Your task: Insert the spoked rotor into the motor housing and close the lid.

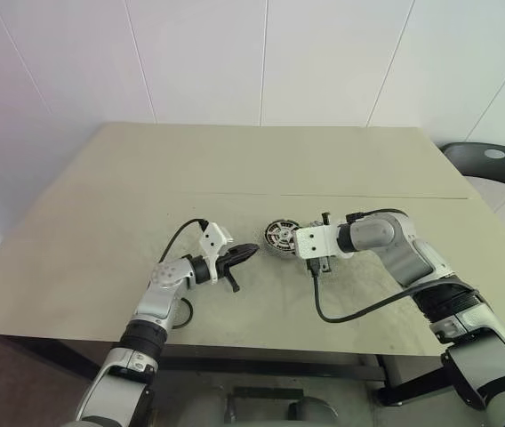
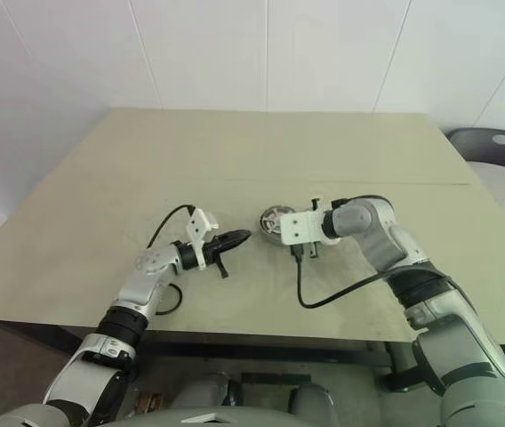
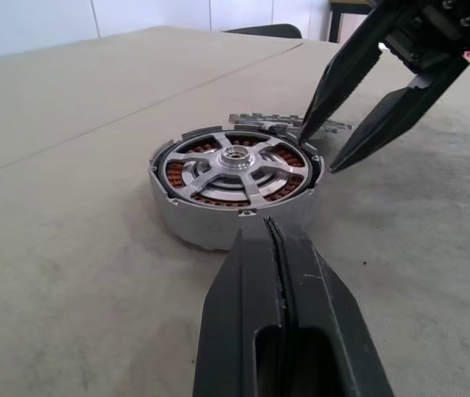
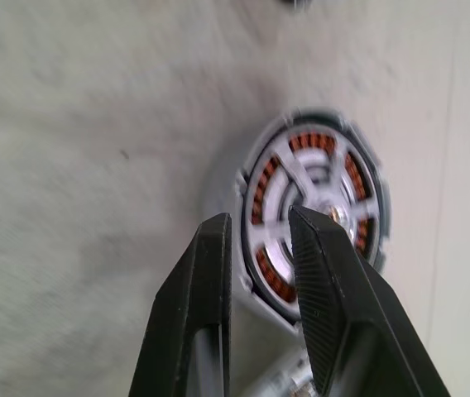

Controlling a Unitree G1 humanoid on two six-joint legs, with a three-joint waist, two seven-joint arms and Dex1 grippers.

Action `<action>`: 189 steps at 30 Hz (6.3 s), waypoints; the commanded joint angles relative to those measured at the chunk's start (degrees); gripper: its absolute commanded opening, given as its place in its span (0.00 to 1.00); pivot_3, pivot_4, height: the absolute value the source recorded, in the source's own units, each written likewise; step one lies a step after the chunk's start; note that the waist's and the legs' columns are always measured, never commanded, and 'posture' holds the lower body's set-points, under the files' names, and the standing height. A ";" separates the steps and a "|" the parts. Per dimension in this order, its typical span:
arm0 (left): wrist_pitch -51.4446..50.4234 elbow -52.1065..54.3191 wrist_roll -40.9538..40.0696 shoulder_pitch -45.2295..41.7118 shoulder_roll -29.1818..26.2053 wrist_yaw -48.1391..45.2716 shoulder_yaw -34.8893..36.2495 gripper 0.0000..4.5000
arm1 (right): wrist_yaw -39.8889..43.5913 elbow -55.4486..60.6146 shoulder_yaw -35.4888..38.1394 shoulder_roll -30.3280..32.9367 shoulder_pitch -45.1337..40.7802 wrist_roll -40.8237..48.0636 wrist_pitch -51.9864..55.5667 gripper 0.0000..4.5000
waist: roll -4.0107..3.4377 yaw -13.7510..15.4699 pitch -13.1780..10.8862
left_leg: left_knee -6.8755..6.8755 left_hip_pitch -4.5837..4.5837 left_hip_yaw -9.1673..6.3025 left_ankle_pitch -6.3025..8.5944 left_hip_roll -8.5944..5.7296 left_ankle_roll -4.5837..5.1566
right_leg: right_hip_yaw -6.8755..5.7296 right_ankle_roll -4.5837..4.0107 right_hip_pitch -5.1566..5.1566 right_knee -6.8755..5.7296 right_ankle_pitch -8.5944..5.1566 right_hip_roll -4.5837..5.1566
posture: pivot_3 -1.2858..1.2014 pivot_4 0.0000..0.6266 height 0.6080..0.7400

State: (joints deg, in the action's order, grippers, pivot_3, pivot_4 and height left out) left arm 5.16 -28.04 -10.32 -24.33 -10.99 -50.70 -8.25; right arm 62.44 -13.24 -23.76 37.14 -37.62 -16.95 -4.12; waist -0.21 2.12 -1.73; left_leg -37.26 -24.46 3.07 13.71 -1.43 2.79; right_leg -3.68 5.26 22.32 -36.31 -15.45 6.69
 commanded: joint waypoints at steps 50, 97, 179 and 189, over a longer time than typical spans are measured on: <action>-0.81 2.64 -0.75 0.05 -2.27 -1.81 0.70 0.00 | 13.59 11.01 -2.12 10.37 4.52 -0.05 -4.95 0.02 | -0.01 -1.29 0.00 | -0.08 0.02 -0.02 -0.03 0.01 -0.05 | -0.01 -0.01 0.00 -0.13 0.01 0.01 | 0.52 0.00 1.00; -1.35 6.05 0.46 2.04 -3.51 -4.00 -2.08 0.00 | -27.96 10.34 52.93 -10.54 25.17 85.29 96.62 0.79 | -0.14 -1.36 0.08 | 0.23 0.01 0.02 -0.07 0.10 -0.13 | 0.00 -0.09 0.09 0.06 0.20 0.09 | 0.52 0.00 1.00; -0.80 2.69 4.22 1.78 -2.47 -2.36 -3.55 0.00 | -24.05 26.60 18.52 0.63 21.37 30.21 32.87 0.38 | -0.35 -1.25 -0.08 | 0.14 -0.09 0.06 -0.12 0.15 0.13 | -0.03 0.01 0.28 0.26 0.26 0.05 | 0.52 0.00 1.00; -0.62 1.89 4.87 1.49 -2.44 -2.37 -3.72 0.00 | -17.62 27.06 21.30 0.42 21.48 35.07 33.41 0.72 | -0.34 -1.23 -0.07 | 0.08 -0.03 0.05 -0.04 0.15 -0.01 | -0.04 0.01 0.21 0.24 0.27 0.05 | 0.52 0.00 1.00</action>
State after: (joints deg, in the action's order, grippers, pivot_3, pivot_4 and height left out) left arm 3.47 -26.67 -5.63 -21.64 -13.35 -53.10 -11.72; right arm 44.04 13.06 -5.04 37.69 -14.62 16.15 29.37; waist -0.55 0.89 -1.81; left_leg -37.19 -24.48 3.12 13.67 -1.28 2.78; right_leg -3.72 5.28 22.53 -36.07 -15.19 6.74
